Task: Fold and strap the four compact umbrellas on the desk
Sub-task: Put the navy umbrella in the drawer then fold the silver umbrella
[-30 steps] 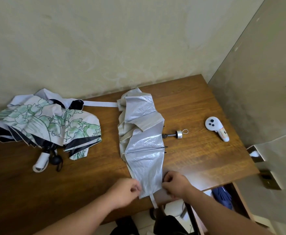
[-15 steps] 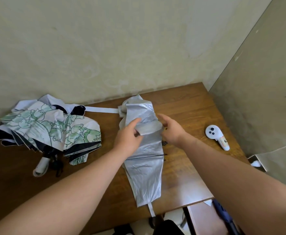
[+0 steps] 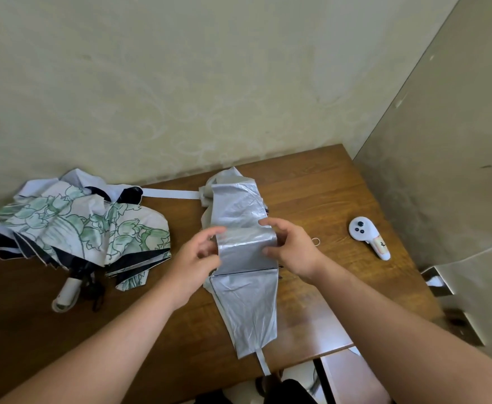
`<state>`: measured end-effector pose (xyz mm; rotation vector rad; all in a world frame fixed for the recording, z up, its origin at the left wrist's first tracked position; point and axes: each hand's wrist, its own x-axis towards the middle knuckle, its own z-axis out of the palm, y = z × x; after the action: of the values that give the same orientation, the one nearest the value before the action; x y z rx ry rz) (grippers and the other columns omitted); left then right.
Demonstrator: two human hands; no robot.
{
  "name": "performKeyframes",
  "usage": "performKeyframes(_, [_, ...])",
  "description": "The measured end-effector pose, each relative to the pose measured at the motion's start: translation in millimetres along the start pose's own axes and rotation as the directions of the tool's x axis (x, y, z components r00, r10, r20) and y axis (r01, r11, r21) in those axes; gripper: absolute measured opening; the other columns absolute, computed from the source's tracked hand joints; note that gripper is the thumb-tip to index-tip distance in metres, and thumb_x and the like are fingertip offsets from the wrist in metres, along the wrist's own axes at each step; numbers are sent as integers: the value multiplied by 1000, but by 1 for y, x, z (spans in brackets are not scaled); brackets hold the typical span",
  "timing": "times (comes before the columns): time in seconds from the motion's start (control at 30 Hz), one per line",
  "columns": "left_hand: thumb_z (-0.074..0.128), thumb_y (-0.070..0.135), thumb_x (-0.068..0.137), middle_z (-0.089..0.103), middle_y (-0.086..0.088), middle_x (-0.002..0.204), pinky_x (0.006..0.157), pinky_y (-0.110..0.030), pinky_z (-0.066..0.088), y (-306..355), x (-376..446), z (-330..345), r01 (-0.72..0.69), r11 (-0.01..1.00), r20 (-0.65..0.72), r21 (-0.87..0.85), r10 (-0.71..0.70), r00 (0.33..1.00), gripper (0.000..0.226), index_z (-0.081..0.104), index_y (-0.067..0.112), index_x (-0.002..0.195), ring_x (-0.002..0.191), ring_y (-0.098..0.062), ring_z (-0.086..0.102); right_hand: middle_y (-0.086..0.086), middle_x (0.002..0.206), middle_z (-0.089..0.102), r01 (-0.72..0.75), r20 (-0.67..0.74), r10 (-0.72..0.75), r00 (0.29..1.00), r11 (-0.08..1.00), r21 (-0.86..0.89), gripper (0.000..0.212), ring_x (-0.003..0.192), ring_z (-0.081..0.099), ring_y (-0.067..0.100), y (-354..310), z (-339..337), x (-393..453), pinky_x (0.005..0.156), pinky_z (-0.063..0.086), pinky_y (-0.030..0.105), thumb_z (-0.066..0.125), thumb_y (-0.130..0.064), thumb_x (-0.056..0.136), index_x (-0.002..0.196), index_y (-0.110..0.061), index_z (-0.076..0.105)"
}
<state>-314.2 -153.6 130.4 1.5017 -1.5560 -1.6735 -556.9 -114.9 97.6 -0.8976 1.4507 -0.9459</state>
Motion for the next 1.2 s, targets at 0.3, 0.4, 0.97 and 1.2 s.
performKeyframes(0.3, [81, 21, 91, 77, 1, 110, 93, -39, 59, 3, -3, 8, -55, 998, -136, 5, 55, 989, 35, 71, 44, 115, 102, -14, 72, 10, 94, 74, -5, -240, 3, 971, 1000, -8, 39, 83, 69, 13, 14, 5, -20, 91, 61, 42, 73, 16, 85, 100, -20, 77])
performKeyframes(0.4, [80, 18, 91, 78, 12, 110, 95, -34, 58, 4, -6, 5, -55, 998, -64, -29, 53, 997, 45, 65, 45, 123, 105, -6, 72, 17, 108, 72, 16, -203, -29, 979, 998, -67, 51, 91, 70, 25, 14, 6, -20, 96, 60, 45, 78, 10, 81, 111, -32, 76])
performKeyframes(0.97, [86, 35, 79, 54, 14, 103, 88, -30, 48, -27, -15, -6, -408, 622, 58, 668, 503, 862, 17, 80, 36, 95, 104, -10, 51, -8, 96, 57, 287, -18, -457, 889, 588, -756, 29, 92, 55, 14, 20, -6, -35, 83, 39, 18, 83, -1, 73, 88, -25, 79])
performKeyframes(1.2, [70, 52, 83, 40, 8, 153, 120, -36, 26, -52, -28, 6, -592, 303, 472, 747, 384, 793, 59, 54, 40, 138, 146, -14, 32, -14, 106, 69, 530, 326, -519, 790, 312, -788, 11, 101, 60, 22, 48, -10, -61, 87, 53, 35, 76, -20, 81, 91, -26, 77])
